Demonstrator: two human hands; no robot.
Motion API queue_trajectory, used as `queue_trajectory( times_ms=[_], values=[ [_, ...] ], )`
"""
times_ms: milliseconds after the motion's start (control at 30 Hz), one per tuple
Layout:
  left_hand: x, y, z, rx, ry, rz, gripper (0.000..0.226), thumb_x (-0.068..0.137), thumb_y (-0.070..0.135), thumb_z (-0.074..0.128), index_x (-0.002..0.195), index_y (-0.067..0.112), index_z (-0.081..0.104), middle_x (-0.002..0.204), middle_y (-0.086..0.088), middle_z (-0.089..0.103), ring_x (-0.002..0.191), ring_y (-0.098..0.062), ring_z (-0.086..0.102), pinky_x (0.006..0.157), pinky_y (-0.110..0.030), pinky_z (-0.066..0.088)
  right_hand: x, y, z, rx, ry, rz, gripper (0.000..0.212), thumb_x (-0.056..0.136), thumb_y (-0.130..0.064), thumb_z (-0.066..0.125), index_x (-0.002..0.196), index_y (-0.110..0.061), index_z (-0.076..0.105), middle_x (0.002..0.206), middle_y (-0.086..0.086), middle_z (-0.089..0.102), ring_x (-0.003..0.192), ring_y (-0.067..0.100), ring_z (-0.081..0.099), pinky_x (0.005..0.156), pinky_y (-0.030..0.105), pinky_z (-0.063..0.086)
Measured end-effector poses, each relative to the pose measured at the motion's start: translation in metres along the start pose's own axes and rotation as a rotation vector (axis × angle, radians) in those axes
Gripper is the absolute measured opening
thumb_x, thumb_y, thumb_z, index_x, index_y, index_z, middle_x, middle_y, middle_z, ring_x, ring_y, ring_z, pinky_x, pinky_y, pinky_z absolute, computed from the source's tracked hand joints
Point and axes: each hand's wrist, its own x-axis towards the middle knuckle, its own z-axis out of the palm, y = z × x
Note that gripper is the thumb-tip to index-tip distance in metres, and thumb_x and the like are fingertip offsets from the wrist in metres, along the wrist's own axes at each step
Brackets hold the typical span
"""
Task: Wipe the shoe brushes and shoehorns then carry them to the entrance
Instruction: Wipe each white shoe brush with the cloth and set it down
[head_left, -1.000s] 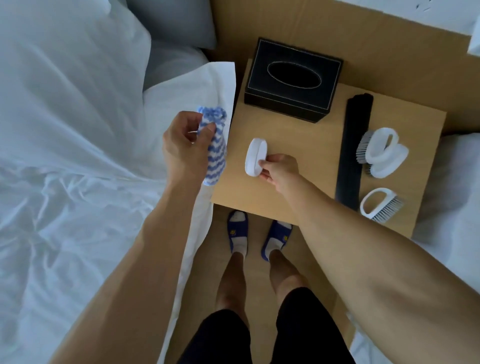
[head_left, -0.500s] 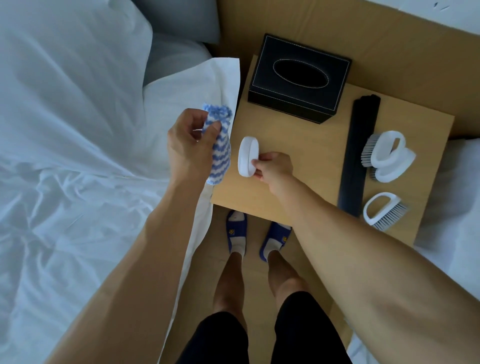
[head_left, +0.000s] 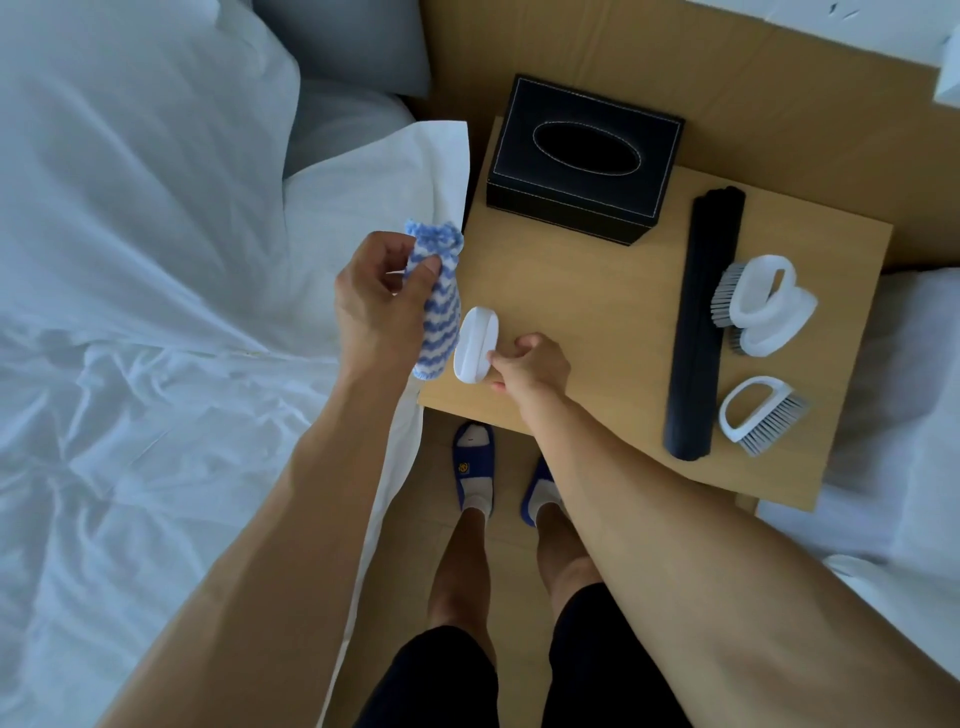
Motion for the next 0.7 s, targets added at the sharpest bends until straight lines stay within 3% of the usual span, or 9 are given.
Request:
queue_trajectory(
  times_ms=[100, 200, 300, 367, 433, 533, 633, 700],
  values=[
    [-0.004, 0.005, 0.004, 0.003, -0.022, 0.020, 0.012, 0.090, 0.029, 0.066, 0.096, 0.020, 0.064, 0.091, 0.006, 0.069, 0.086, -0.015, 0.069, 0.078, -0.045, 0.059, 0.000, 0.002, -0.017, 0.017, 0.025, -0.037, 0.044, 0.087, -0.021, 0.077, 0.126, -0.010, 0.059, 0.089, -0.004, 0.056, 0.063, 0.013, 0.064, 0.079, 0.040, 0.063],
    [-0.009, 0.014, 0.011, -0.004, -0.044, 0.036, 0.011, 0.091, 0.031, 0.064, 0.097, 0.022, 0.063, 0.091, 0.010, 0.068, 0.087, -0.011, 0.068, 0.079, -0.043, 0.060, -0.002, 0.007, -0.045, -0.005, 0.096, -0.095, 0.044, 0.089, -0.022, 0.075, 0.128, -0.011, 0.059, 0.098, -0.001, 0.060, 0.095, 0.025, 0.070, 0.089, 0.042, 0.059],
    [-0.015, 0.024, 0.024, -0.025, -0.080, 0.059, 0.014, 0.091, 0.032, 0.064, 0.099, 0.020, 0.063, 0.093, 0.006, 0.068, 0.089, -0.014, 0.068, 0.080, -0.045, 0.060, -0.005, 0.013, -0.086, -0.077, 0.240, -0.165, 0.038, 0.090, -0.023, 0.073, 0.124, -0.012, 0.061, 0.098, -0.001, 0.061, 0.096, 0.020, 0.066, 0.072, 0.029, 0.057],
    [-0.019, 0.030, 0.036, -0.036, -0.109, 0.082, 0.017, 0.092, 0.031, 0.063, 0.100, 0.017, 0.063, 0.094, 0.005, 0.068, 0.089, -0.014, 0.068, 0.079, -0.043, 0.060, -0.007, 0.019, -0.118, -0.135, 0.352, -0.212, 0.030, 0.091, -0.021, 0.072, 0.117, -0.012, 0.062, 0.098, 0.002, 0.063, 0.090, 0.019, 0.063, 0.059, 0.018, 0.040],
    [-0.025, 0.036, 0.050, -0.056, -0.130, 0.107, 0.013, 0.091, 0.030, 0.064, 0.096, 0.017, 0.062, 0.085, 0.016, 0.066, 0.082, -0.003, 0.066, 0.072, -0.031, 0.059, -0.008, 0.026, -0.152, -0.174, 0.468, -0.231, 0.025, 0.090, -0.017, 0.070, 0.112, -0.011, 0.061, 0.106, 0.010, 0.064, 0.090, 0.023, 0.062, 0.064, 0.023, 0.038],
    [-0.035, 0.045, 0.069, -0.071, -0.168, 0.138, 0.007, 0.090, 0.029, 0.065, 0.087, 0.030, 0.059, 0.074, 0.025, 0.063, 0.071, 0.007, 0.062, 0.062, -0.015, 0.050, -0.007, 0.040, -0.200, -0.300, 0.646, -0.150, 0.038, 0.087, -0.022, 0.072, 0.120, -0.014, 0.055, 0.120, 0.012, 0.056, 0.102, 0.029, 0.059, 0.074, 0.037, 0.045],
    [-0.047, 0.052, 0.083, -0.090, -0.254, 0.122, 0.014, 0.090, 0.033, 0.065, 0.083, 0.043, 0.058, 0.081, 0.018, 0.067, 0.078, 0.002, 0.067, 0.070, -0.028, 0.058, -0.002, 0.059, -0.234, -0.445, 0.752, 0.014, 0.062, 0.083, -0.030, 0.074, 0.136, -0.022, 0.044, 0.130, 0.016, 0.046, 0.114, 0.036, 0.052, 0.091, 0.043, 0.045],
    [-0.054, 0.055, 0.090, -0.068, -0.303, 0.133, 0.014, 0.090, 0.035, 0.064, 0.083, 0.046, 0.059, 0.084, 0.020, 0.068, 0.080, 0.001, 0.068, 0.072, -0.035, 0.061, 0.003, 0.068, -0.245, -0.490, 0.765, 0.093, 0.067, 0.082, -0.037, 0.074, 0.140, -0.025, 0.042, 0.134, 0.018, 0.045, 0.118, 0.039, 0.048, 0.097, 0.046, 0.041]
  ],
)
